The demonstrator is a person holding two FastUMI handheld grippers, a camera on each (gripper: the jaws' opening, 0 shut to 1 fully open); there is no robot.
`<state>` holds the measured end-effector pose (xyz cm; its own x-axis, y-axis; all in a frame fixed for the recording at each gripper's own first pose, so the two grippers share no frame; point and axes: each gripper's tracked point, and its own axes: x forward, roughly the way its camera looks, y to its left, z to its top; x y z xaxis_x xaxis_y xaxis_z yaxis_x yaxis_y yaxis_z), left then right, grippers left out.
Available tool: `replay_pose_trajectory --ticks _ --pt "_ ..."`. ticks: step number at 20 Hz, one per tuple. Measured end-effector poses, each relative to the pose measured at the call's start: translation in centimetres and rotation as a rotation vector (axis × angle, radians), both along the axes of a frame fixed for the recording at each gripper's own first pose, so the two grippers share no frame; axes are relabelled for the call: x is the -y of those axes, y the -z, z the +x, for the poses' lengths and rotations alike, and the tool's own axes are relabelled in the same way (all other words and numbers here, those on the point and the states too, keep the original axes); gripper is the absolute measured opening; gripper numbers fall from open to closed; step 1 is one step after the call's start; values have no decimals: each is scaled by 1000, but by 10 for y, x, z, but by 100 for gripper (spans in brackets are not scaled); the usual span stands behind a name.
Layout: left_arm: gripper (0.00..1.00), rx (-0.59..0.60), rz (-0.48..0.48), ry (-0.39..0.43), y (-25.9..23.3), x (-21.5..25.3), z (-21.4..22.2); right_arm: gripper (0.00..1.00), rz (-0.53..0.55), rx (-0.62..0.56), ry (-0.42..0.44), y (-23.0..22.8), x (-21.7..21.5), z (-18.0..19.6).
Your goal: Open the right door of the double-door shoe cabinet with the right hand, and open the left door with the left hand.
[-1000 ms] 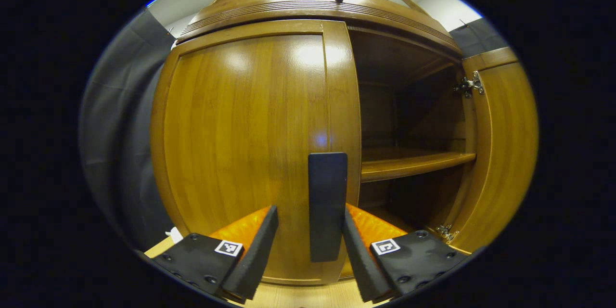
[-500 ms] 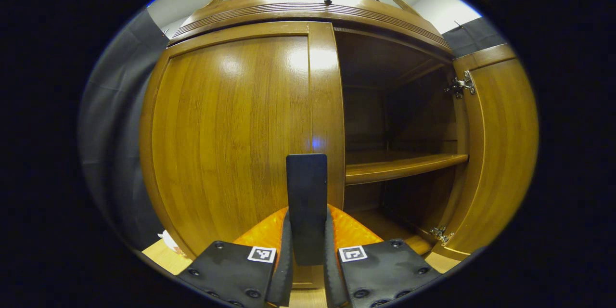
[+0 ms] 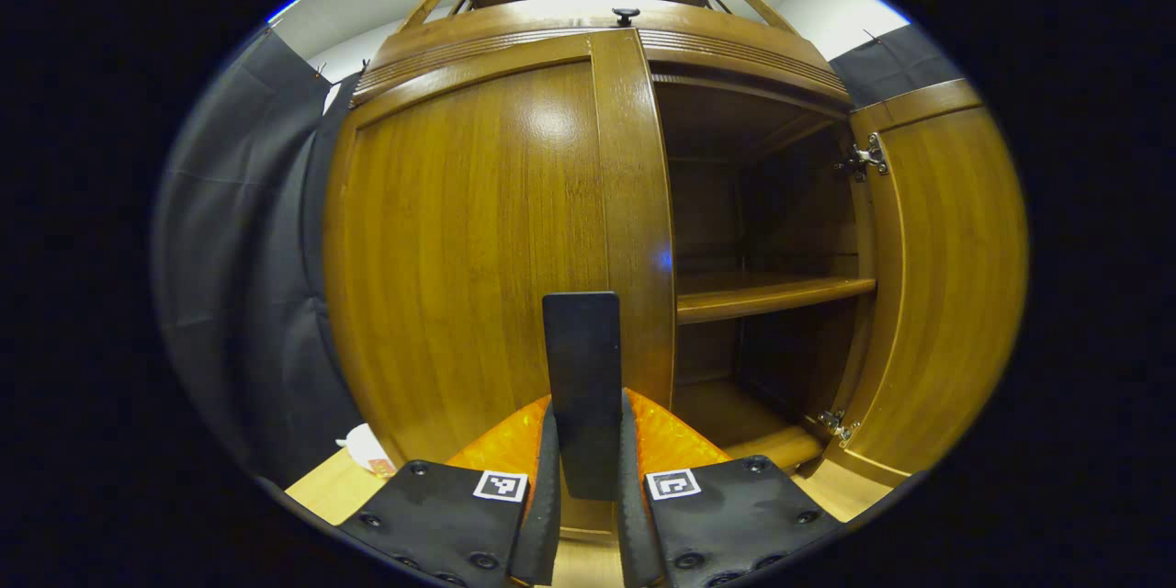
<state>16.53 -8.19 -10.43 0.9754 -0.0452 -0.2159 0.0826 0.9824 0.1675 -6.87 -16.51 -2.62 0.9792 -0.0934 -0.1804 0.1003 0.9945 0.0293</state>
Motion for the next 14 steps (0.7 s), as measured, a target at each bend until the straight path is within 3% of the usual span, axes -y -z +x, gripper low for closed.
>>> replay_pose_trajectory --ticks 5,14 --pt "34 6 22 -77 -18 -37 -57 92 22 8 -50 -1 -10 4" --pt "18 41 67 -194 -47 -123 -119 92 11 32 -119 -5 -24 13"
